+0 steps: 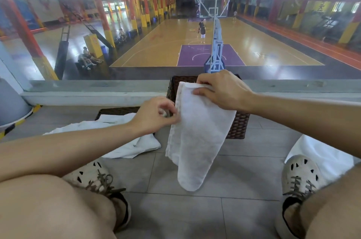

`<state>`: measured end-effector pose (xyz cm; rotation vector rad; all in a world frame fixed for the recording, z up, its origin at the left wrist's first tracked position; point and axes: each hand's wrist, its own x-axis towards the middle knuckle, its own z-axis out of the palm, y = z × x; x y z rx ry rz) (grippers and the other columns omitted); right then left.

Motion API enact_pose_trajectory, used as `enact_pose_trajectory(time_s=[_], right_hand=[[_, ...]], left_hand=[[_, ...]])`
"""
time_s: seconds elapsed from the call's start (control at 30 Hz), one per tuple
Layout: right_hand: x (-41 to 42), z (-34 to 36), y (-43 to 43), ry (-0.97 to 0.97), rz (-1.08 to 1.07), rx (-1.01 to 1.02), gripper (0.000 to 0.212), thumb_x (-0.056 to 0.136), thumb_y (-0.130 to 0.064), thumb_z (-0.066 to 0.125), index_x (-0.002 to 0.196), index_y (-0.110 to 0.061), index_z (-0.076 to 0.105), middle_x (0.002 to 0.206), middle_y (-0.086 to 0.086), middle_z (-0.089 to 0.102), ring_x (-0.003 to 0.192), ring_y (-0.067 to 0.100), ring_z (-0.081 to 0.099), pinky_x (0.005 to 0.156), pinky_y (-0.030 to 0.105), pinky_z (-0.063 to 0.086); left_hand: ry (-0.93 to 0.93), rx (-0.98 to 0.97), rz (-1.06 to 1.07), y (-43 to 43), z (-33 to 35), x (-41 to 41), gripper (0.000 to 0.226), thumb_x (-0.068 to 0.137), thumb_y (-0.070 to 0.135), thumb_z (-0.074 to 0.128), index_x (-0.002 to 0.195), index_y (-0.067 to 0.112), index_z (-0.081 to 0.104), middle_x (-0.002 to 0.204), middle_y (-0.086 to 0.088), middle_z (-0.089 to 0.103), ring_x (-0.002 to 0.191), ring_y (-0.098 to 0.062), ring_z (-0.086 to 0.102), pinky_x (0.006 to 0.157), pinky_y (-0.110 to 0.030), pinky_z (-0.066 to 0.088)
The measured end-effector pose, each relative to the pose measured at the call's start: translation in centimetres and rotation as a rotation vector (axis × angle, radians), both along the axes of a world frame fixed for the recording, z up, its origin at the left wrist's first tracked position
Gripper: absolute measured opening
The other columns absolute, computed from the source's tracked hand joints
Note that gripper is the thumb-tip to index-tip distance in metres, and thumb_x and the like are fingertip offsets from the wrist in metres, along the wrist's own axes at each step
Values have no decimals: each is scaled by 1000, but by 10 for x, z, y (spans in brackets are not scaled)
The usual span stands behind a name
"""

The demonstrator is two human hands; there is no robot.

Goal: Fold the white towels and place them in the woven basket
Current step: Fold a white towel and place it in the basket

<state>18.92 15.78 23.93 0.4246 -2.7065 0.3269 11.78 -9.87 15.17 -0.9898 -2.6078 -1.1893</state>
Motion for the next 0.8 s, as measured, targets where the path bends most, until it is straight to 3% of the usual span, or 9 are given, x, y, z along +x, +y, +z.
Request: enact_pose_trajectory(time_s=[0.07, 0.2, 0.3, 0.37, 0.43, 0.5, 0.6, 0.7, 0.8], right_hand=[[1, 1, 2, 9, 30, 5, 32, 104, -56, 57, 102, -25, 66, 90, -2, 71, 80, 21, 64, 76, 46, 56], [4, 5, 8, 17, 93, 16, 29, 105, -54, 57, 100, -27, 65, 89, -5, 70, 78, 17, 63, 74, 45, 55], [7, 8, 13, 38, 107, 13, 28, 105, -49, 60, 100, -23, 67, 89, -4, 71, 77, 17, 61, 70, 38, 50], [8, 9, 17, 80, 90, -1, 28, 105, -48, 62, 98, -21, 66, 86, -3, 69, 74, 18, 58, 63, 31, 42], [7, 9, 23, 114, 56, -31, 29, 105, -46, 63, 94, -19, 64, 82, -1, 67, 73, 21, 58, 60, 29, 38], [7, 9, 28, 129, 31, -70, 30, 105, -44, 63, 94, -16, 63, 82, 2, 67, 74, 23, 59, 64, 35, 42], [7, 7, 36, 123, -10, -126, 29, 104, -45, 64, 95, -17, 64, 82, 2, 68, 74, 22, 60, 69, 38, 48], [10, 8, 42, 111, -42, -185, 26, 104, -45, 64, 93, -22, 62, 78, -4, 65, 69, 14, 56, 65, 34, 41], [13, 9, 52, 135, -144, -221, 25, 106, -47, 60, 95, -25, 63, 75, -8, 61, 67, 10, 54, 60, 27, 34]], left_hand=[[-44, -69, -38, 1, -14, 0, 25, 76, 37, 96, 95, 37, 79, 118, 16, 71, 114, -4, 65, 101, -46, 56], [-87, -118, -77, 17, -18, 3, 83, 65, 47, 98, 138, 37, 61, 143, 14, 52, 135, -7, 49, 112, -39, 49], [-185, -177, -123, 30, -12, -3, 94, 61, 44, 101, 145, 37, 59, 153, 12, 39, 143, -11, 40, 120, -36, 38], [-193, -253, -171, 35, -16, -7, 84, 59, 52, 98, 137, 36, 71, 153, 12, 41, 142, -11, 40, 118, -32, 38], [-148, -347, -187, 36, -21, -10, 68, 61, 58, 93, 124, 36, 78, 140, 13, 59, 131, -12, 54, 111, -33, 46], [-94, -428, -150, 36, -25, -10, 51, 68, 67, 83, 104, 32, 81, 107, 12, 75, 101, -13, 69, 93, -40, 57], [15, -544, -158, 34, -29, -8, 37, 82, 61, 79, 68, 32, 60, 68, 12, 59, 67, -7, 57, 68, -32, 50], [62, -572, -217, 26, -34, -4, 38, 89, 43, 82, 66, 40, 52, 67, 17, 58, 65, -3, 54, 63, -18, 37], [-2, -474, -175, 10, -42, -10, 33, 90, 41, 70, 65, 23, 58, 69, 10, 63, 63, -7, 55, 63, -26, 43]])
